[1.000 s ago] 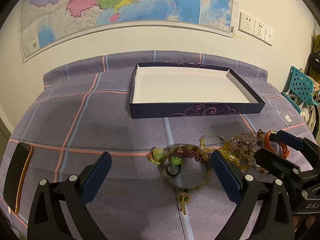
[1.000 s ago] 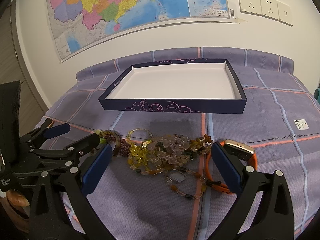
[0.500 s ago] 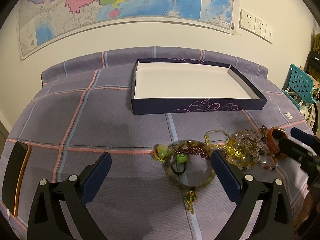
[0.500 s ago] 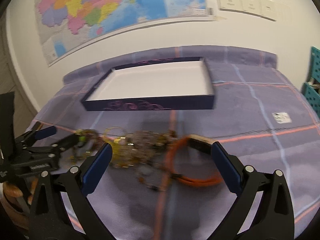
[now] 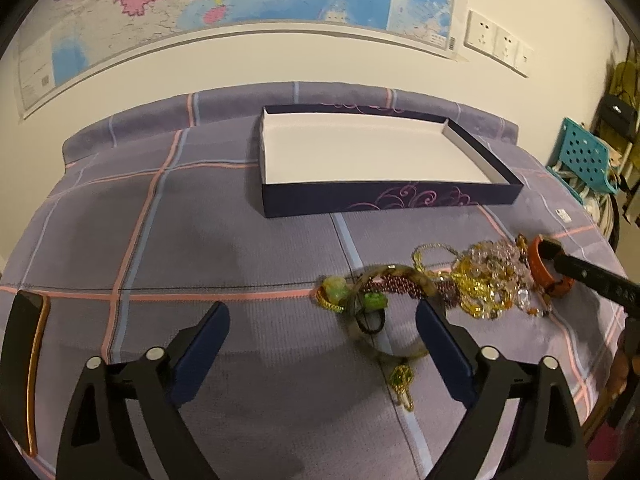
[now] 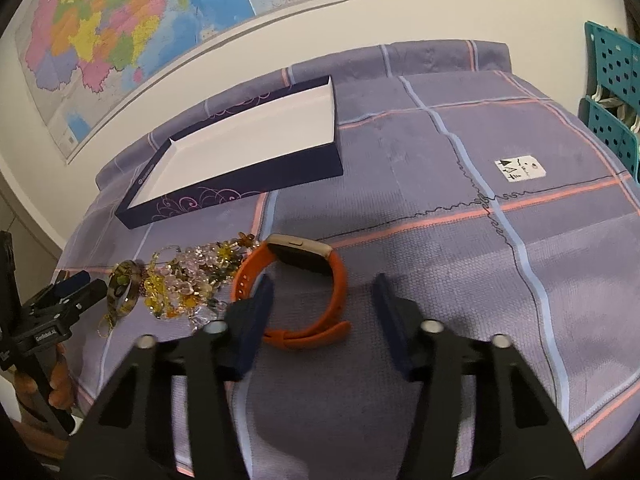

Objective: Organize jewelry
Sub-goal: 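Grasp the orange-strap watch with the right tool while the left tool grasps the tortoiseshell bangle, then carry the watch with the right tool while the left tool carries the bangle into the tray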

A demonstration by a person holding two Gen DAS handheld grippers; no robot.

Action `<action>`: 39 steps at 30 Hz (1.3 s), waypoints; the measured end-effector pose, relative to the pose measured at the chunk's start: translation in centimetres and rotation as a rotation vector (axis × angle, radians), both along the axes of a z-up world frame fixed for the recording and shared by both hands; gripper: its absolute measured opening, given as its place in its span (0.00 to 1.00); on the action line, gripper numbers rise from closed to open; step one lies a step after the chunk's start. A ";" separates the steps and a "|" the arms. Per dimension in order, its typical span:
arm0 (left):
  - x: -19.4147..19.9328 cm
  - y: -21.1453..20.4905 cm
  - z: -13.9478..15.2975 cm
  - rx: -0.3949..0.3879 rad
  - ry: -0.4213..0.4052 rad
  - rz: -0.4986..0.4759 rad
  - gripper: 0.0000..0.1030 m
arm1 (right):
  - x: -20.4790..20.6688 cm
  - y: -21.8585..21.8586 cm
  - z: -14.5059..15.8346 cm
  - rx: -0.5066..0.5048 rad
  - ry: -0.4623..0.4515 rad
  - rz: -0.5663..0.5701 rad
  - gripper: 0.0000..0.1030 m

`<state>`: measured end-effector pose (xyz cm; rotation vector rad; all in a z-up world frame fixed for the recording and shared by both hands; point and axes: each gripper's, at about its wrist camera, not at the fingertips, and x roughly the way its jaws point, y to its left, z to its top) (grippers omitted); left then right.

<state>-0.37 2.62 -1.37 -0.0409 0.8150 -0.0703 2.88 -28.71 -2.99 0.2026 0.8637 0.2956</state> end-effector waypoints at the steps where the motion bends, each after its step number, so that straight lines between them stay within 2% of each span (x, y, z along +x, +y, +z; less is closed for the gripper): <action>1: 0.0 0.0 -0.1 -0.003 0.004 -0.009 0.81 | 0.1 0.0 0.0 -0.001 -0.003 0.003 0.40; 2: 0.0 0.0 -0.1 -0.007 0.011 -0.024 0.78 | 0.2 0.0 0.0 -0.001 -0.007 0.003 0.38; 6: 0.2 -0.5 -0.5 -0.017 0.036 -0.082 0.62 | 0.5 -0.4 0.0 -0.013 -0.016 0.005 0.17; 8: 0.4 -0.6 -0.6 -0.036 0.050 -0.105 0.54 | 0.6 -0.5 -0.2 -0.011 -0.020 0.015 0.12; 15: 0.5 -0.8 -0.5 -0.084 0.091 -0.165 0.29 | 0.9 -0.3 0.0 -0.034 -0.027 0.039 0.12; 17: 0.4 -0.9 -0.6 -0.081 0.101 -0.170 0.27 | 1.0 -0.4 -0.1 -0.027 -0.024 0.036 0.14; 19: 0.5 -0.7 -0.6 -0.088 0.111 -0.174 0.26 | 0.9 -0.5 0.0 -0.033 -0.025 0.039 0.23; 22: 0.6 -0.4 -0.6 -0.104 0.128 -0.187 0.25 | 0.8 -0.4 0.1 -0.045 -0.022 0.052 0.24; 23: 0.7 -0.4 -0.6 -0.102 0.131 -0.185 0.22 | 0.8 -0.4 0.0 -0.048 -0.020 0.055 0.24; 24: 0.8 -0.4 -0.6 -0.098 0.134 -0.180 0.18 | 0.8 -0.4 0.0 -0.051 -0.021 0.056 0.24; 29: 0.7 -0.4 -0.7 -0.072 0.130 -0.173 0.11 | 0.7 -0.3 -0.1 -0.066 -0.027 0.056 0.16; 30: 0.7 -0.4 -0.7 -0.065 0.129 -0.172 0.10 | 0.7 -0.3 -0.1 -0.067 -0.028 0.058 0.11; 36: 0.5 -0.9 -0.7 -0.022 0.120 -0.193 0.13 | 0.7 0.1 0.0 -0.088 -0.033 0.071 0.08; 39: 0.5 -1.1 -0.7 -0.006 0.112 -0.190 0.11 | 0.8 0.2 0.0 -0.087 -0.037 0.075 0.07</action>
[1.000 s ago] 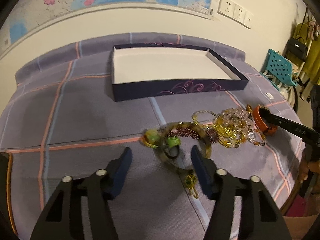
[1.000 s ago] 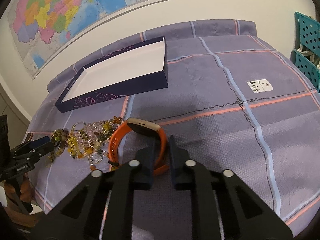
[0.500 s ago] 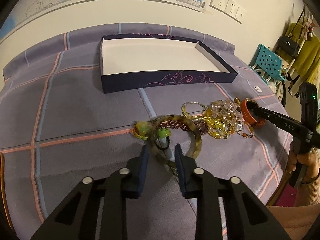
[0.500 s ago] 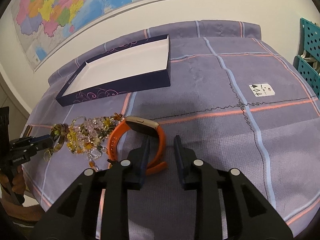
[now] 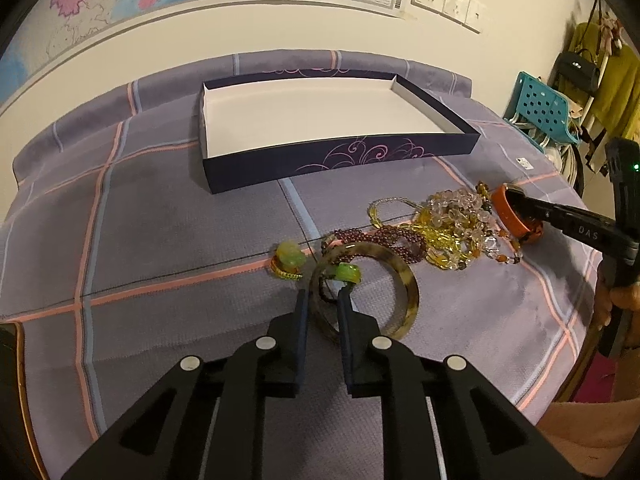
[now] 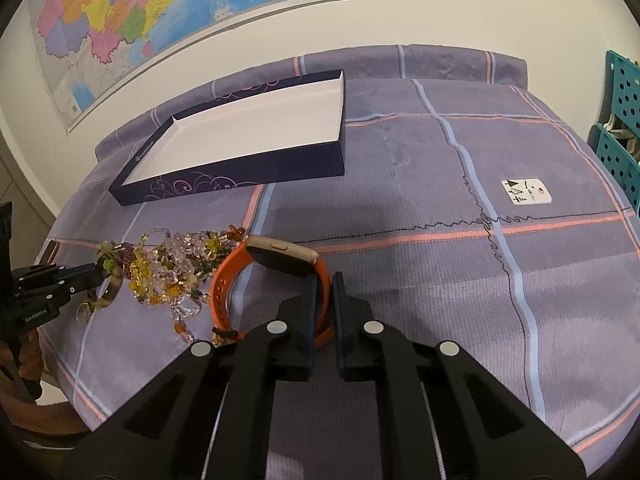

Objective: Organize jewelry
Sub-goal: 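Carry the watch with the right tool while the left tool carries the bangle into the tray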

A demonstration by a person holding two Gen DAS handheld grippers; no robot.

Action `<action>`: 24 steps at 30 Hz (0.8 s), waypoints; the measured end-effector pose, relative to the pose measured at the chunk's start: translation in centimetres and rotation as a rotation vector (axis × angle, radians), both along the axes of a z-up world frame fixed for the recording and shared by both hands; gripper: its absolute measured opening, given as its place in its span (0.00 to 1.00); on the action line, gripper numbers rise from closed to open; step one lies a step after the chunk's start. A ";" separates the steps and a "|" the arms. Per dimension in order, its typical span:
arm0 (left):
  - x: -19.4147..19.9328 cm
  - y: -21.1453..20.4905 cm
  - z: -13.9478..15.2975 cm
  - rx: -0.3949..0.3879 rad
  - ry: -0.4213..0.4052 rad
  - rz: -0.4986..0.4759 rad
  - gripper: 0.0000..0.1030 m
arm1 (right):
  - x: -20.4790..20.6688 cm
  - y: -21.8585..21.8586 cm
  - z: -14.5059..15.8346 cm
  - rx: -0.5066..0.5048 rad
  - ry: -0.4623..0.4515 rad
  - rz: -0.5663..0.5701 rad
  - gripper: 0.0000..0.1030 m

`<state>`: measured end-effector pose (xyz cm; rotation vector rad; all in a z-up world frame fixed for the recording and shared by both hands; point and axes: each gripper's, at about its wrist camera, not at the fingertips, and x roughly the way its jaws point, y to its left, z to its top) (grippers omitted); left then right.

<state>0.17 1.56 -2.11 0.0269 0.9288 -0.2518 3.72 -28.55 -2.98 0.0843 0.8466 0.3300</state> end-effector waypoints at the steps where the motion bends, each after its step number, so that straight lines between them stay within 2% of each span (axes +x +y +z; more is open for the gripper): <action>1: 0.0 0.0 0.0 0.006 -0.004 0.004 0.09 | 0.0 0.0 0.1 0.003 -0.001 0.003 0.07; 3: 0.0 -0.1 0.0 0.025 -0.010 0.014 0.05 | 0.1 -0.1 0.1 0.011 -0.002 0.003 0.07; 7: 0.1 0.0 0.2 0.009 -0.011 0.022 0.04 | 0.0 -0.3 0.6 0.030 -0.017 0.006 0.07; 24: 0.4 1.7 4.8 -0.108 -0.104 0.043 0.05 | 0.2 0.8 3.8 0.054 -0.100 0.058 0.07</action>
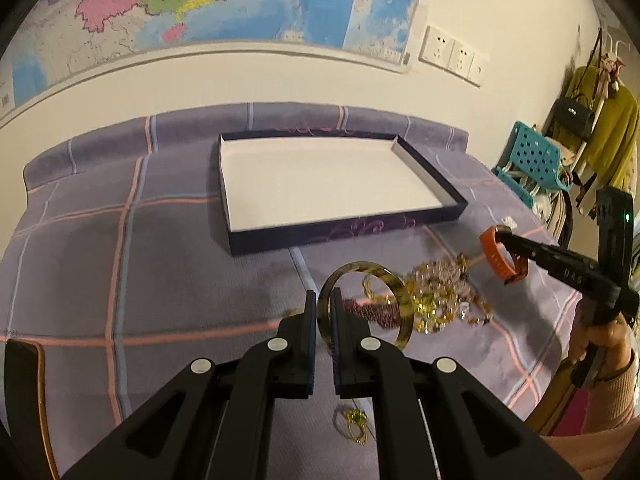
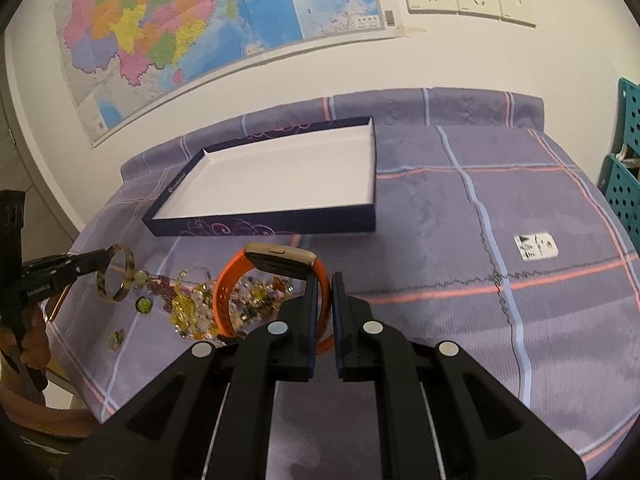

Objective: Organize jewelry
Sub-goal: 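Carry the watch with the right tool while the left tool carries the bangle into the tray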

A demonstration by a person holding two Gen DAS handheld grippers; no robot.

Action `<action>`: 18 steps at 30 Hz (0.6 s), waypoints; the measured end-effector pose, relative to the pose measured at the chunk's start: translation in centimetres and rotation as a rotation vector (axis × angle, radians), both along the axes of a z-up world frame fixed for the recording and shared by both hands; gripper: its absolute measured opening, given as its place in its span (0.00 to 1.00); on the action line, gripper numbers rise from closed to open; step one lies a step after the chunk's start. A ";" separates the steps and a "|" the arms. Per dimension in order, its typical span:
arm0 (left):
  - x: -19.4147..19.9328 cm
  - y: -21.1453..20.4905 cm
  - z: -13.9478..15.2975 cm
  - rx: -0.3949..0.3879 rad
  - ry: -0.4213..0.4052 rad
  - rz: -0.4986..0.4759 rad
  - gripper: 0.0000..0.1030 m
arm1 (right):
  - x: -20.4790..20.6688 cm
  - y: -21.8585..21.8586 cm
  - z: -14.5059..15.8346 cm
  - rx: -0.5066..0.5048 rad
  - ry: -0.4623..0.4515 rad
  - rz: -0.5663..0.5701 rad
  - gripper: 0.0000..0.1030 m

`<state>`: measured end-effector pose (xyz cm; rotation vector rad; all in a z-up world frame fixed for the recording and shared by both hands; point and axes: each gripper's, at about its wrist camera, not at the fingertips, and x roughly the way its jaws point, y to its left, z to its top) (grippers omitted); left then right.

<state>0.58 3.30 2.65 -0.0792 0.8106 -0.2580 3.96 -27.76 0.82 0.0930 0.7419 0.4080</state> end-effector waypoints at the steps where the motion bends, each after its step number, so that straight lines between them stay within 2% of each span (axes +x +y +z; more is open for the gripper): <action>1: 0.3 0.1 0.2 -0.008 -0.001 0.002 0.05 | 0.1 0.1 0.1 0.001 -0.003 0.005 0.07; 9: 2.8 0.5 1.2 -0.018 -0.014 0.034 0.05 | 1.9 1.4 1.5 -0.017 -0.031 0.045 0.07; 18: 7.4 0.7 2.1 -0.003 -0.039 0.075 0.05 | 7.3 3.6 3.1 -0.037 -0.036 0.091 0.07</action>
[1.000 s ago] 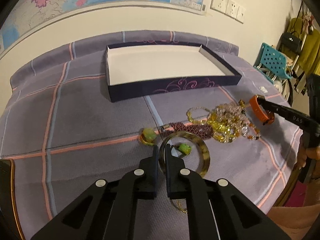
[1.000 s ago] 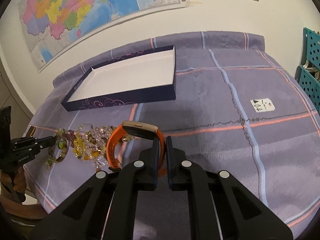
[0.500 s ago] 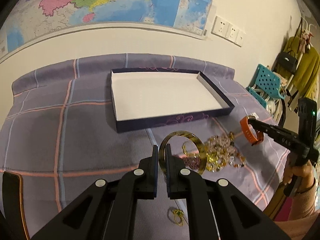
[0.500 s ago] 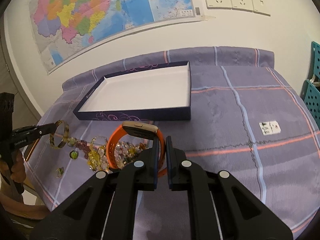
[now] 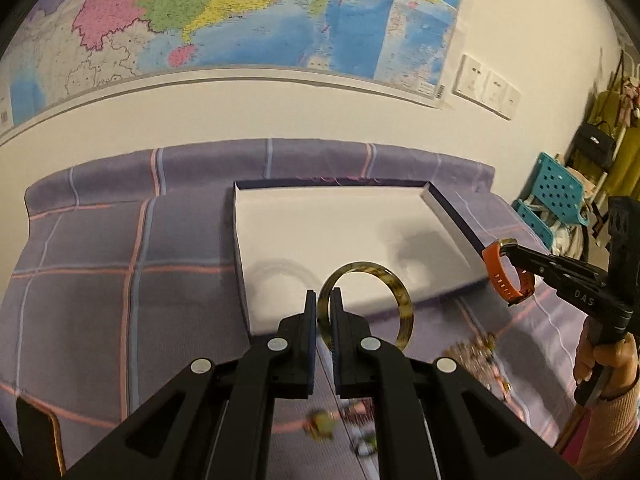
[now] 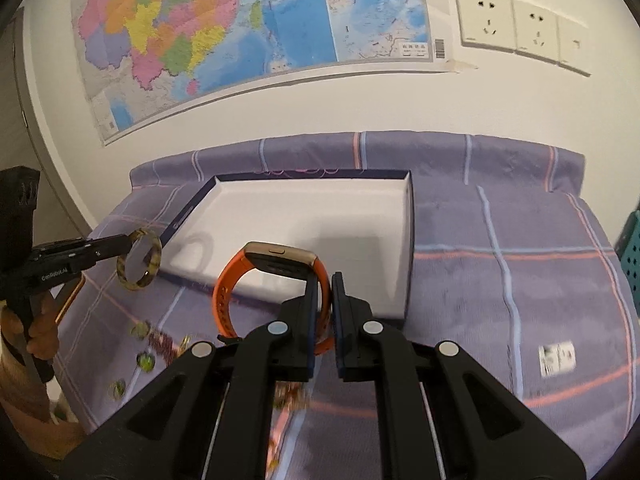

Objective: Organize jewelry
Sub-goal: 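Carry the watch with the right tool while the left tool carries the bangle into the tray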

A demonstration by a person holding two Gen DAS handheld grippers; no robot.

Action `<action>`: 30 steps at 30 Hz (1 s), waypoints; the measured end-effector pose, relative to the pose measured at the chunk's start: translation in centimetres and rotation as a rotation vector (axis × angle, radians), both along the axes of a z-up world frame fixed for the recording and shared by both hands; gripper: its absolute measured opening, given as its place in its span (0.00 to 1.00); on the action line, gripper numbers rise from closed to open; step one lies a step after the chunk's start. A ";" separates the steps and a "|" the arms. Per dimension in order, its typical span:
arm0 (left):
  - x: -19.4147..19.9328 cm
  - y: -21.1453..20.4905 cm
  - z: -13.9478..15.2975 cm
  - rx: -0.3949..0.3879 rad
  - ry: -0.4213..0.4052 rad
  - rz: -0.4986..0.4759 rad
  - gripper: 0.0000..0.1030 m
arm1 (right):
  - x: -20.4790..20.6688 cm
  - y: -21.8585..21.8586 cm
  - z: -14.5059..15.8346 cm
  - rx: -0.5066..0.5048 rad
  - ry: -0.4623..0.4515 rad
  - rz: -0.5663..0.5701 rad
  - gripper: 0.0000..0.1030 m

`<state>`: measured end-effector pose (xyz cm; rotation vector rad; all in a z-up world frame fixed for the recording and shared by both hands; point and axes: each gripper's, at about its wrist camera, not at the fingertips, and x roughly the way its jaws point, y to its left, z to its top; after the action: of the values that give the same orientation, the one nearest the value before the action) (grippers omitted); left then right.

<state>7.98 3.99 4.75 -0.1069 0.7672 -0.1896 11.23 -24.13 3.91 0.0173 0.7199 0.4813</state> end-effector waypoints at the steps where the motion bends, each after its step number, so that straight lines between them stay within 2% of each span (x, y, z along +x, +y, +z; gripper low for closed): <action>1: 0.4 0.1 0.1 -0.001 -0.002 0.001 0.05 | 0.9 0.3 0.1 -0.008 0.001 0.001 0.07; 12: 6.7 0.2 -0.5 0.006 0.028 0.049 0.05 | 8.9 3.4 -0.2 -0.075 0.027 -0.006 0.07; 30: 13.4 0.4 -2.8 0.017 0.110 0.070 0.05 | 16.6 6.3 -3.8 -0.187 0.127 -0.060 0.07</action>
<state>21.41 4.37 1.90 -0.1286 0.8731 -0.1117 27.81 -17.79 0.09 -0.1066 0.8846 0.3561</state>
